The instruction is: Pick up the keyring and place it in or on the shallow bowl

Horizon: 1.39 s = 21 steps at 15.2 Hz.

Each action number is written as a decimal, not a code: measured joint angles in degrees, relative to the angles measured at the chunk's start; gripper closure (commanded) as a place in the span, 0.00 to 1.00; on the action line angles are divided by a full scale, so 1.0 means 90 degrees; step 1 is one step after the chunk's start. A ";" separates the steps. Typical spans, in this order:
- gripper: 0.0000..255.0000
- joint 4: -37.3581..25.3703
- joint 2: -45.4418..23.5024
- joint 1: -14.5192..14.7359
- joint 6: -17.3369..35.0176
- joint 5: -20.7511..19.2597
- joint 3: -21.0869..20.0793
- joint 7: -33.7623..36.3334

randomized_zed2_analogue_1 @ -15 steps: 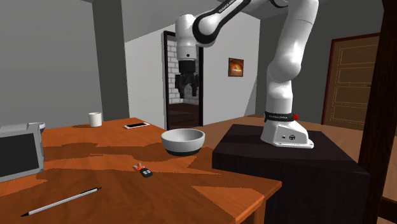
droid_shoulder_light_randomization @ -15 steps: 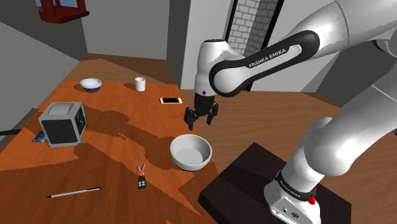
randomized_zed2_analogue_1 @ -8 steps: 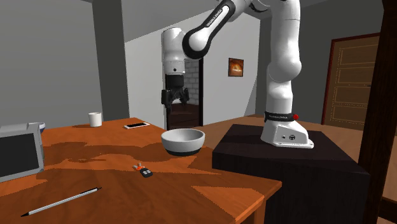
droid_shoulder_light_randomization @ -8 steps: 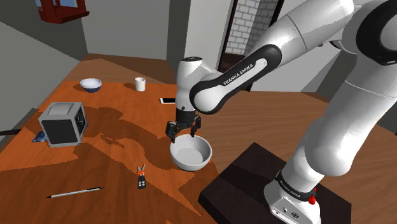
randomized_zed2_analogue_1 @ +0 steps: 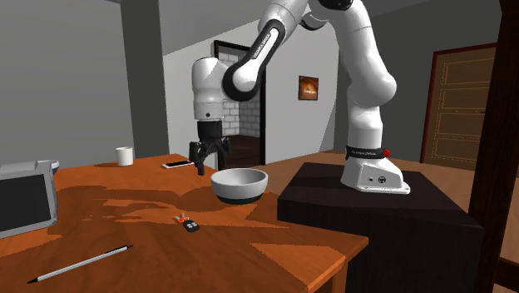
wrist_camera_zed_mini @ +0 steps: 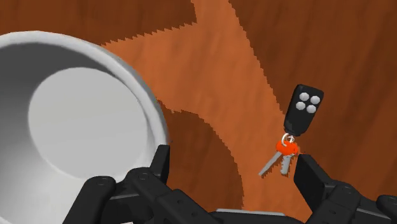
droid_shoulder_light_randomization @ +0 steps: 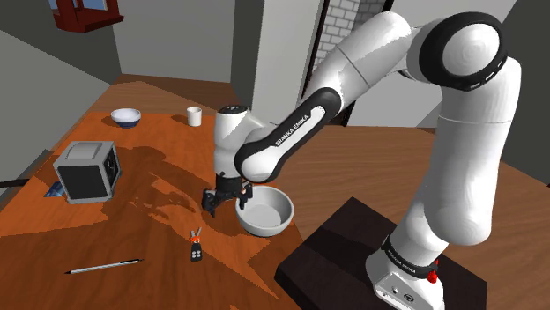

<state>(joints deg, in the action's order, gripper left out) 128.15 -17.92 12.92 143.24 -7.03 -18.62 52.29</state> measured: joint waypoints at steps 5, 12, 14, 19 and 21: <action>0.00 -0.1058 -0.1256 0.0483 0.0180 -0.0375 0.0208 0.0582; 0.00 -0.2250 -0.2555 0.0989 0.0312 -0.0588 0.0438 0.1002; 0.00 -0.2310 -0.2709 0.1030 0.0407 -0.0623 0.0479 0.1030; 0.00 -0.2383 -0.2948 0.1084 0.0575 -0.0679 0.0547 0.1062; 0.00 -0.2391 -0.2959 0.1088 0.0580 -0.0681 0.0550 0.1066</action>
<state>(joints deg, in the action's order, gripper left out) 106.64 -44.55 22.72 148.46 -13.16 -13.67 61.88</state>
